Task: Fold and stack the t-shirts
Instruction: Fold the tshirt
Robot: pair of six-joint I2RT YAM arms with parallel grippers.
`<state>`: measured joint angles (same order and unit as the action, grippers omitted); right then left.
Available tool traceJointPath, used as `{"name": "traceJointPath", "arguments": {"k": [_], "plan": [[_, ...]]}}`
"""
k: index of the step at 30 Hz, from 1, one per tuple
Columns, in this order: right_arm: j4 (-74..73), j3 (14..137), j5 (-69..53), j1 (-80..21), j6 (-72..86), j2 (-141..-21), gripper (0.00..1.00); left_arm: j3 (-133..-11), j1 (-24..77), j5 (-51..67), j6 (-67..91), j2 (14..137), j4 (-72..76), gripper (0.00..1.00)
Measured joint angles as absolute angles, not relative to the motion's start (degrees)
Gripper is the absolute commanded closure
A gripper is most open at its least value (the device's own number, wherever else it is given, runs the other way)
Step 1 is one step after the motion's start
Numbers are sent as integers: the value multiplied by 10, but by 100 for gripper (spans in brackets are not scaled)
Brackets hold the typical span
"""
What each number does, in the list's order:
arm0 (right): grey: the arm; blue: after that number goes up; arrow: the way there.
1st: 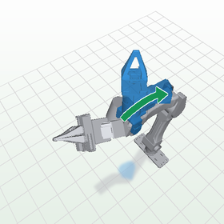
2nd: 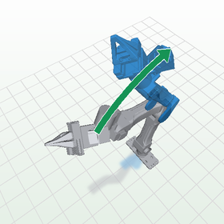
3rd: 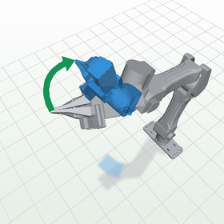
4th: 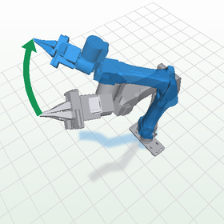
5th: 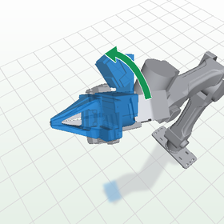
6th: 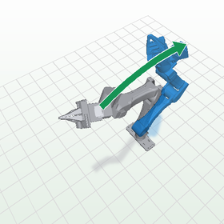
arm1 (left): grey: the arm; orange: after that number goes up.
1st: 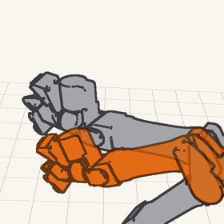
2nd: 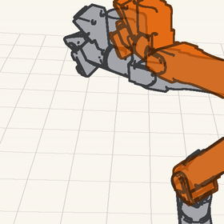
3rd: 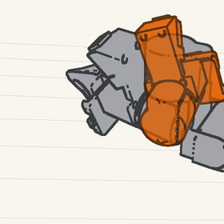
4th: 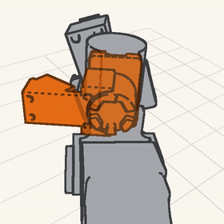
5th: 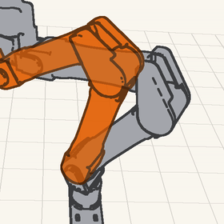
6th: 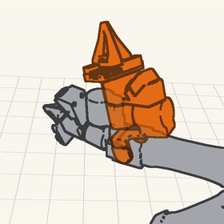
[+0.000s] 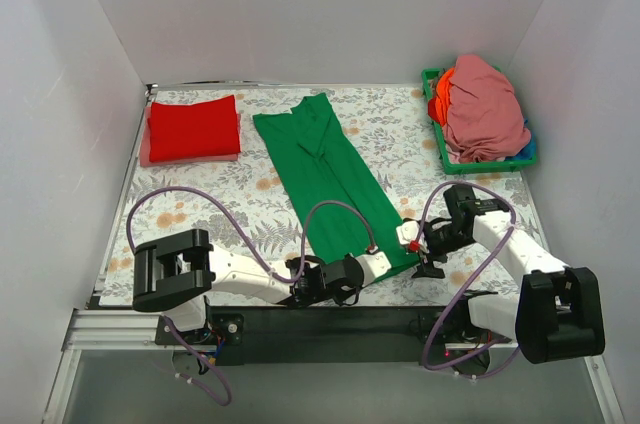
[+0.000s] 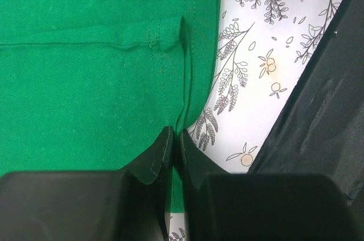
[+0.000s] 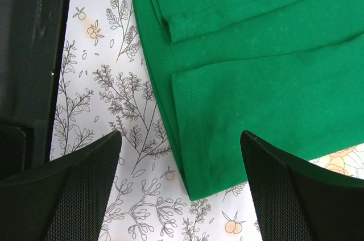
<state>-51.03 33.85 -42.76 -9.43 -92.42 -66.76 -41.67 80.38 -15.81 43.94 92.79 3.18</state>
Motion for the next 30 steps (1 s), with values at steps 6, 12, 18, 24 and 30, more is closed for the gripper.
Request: {"name": "traceJointPath", "arguments": {"k": [6, 12, 18, 24, 30], "plan": [[-510, 338, -426, -102, -937, -688, 14, -405, 804, -156, 448, 918, 37, 100], [-508, 339, -420, -123, -936, -708, 24, -400, 804, -156, 457, 915, 43, 100], [-463, 330, -389, -143, -911, -726, 39, -388, 804, -156, 463, 906, 52, 100], [-415, 324, -381, -155, -868, -736, 59, -369, 803, -155, 468, 891, 62, 100], [-386, 324, -380, -161, -847, -740, 99, -342, 790, -138, 471, 869, 80, 100]]}}
